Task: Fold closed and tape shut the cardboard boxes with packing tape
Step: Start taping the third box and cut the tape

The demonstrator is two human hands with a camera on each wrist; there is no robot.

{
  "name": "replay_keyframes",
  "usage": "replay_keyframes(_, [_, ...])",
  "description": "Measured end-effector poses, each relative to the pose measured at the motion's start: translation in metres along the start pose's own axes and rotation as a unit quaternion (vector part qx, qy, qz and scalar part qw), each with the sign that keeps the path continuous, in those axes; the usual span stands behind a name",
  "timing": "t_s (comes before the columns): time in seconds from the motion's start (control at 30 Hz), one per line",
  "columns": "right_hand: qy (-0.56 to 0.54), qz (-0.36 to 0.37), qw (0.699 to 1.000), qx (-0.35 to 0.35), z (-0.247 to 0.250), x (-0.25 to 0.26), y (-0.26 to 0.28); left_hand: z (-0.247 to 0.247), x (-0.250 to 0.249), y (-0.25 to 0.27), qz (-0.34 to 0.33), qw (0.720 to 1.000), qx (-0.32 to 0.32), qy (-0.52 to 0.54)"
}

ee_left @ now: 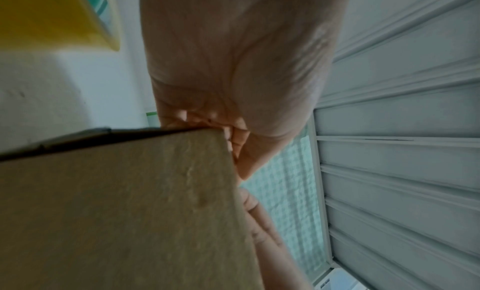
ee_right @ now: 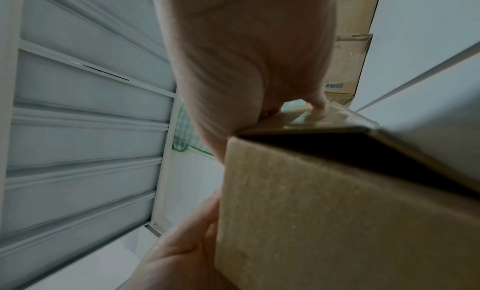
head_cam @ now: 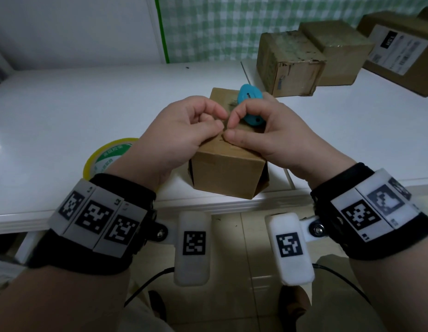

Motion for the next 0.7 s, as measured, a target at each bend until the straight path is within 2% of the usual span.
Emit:
replay_keyframes(0.17, [0.016,-0.012,1.0,-0.003,0.001,0.003,-0.001,0.017,-0.006,0.007,0.003,0.999,-0.032,-0.028])
replay_keyframes(0.3, [0.011,-0.025,1.0,-0.014,0.001,0.008,0.0,0.042,-0.009,0.019,0.015,0.99,-0.078,-0.113])
replay_keyframes(0.43, [0.017,-0.016,0.998,-0.063,0.003,0.017,0.003,0.062,-0.001,0.031,0.081,0.963,-0.094,-0.24])
replay_keyframes(0.5, [0.032,-0.007,0.997,-0.066,0.005,0.024,0.008,0.066,0.004,0.036,0.125,0.948,-0.088,-0.278])
replay_keyframes(0.6, [0.098,0.002,0.995,-0.005,0.006,0.031,0.017,0.066,0.013,0.044,0.176,0.929,-0.055,-0.319])
replay_keyframes(0.7, [0.218,0.011,0.974,0.061,0.001,0.034,0.022,0.065,0.016,0.045,0.177,0.914,-0.05,-0.361])
Point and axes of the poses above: each hand's wrist, its own y-axis away from the middle knuckle, its own z-axis out of the back of the hand, x = y × z, the point moved 2 cm from there along -y, towards the middle knuckle, and after that the axes turned 8 degrees about y, right-handed, at the moved point
